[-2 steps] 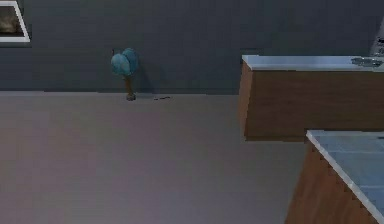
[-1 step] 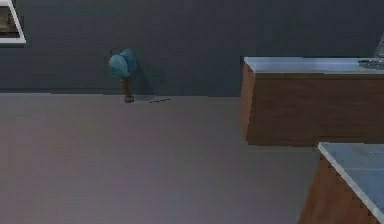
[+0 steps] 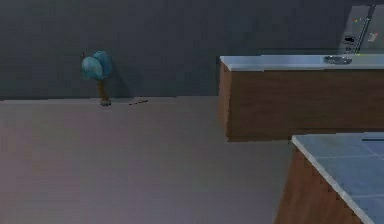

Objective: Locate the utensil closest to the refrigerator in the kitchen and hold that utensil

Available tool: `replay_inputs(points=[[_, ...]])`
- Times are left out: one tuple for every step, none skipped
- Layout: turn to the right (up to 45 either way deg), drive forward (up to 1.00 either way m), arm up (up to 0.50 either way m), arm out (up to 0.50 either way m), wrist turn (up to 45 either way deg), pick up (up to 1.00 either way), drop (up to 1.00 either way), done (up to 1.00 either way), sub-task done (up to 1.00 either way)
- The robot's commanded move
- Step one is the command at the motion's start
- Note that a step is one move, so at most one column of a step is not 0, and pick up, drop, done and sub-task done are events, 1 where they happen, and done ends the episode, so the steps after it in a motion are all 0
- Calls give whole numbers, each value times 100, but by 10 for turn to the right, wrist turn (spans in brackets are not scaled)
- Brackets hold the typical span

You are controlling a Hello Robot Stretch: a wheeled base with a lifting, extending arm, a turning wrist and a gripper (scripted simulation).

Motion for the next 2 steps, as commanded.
replay_inputs(points=[[0,100,0,0,0,0,0,0,0],[0,100,0,0,0,0,0,0,0]])
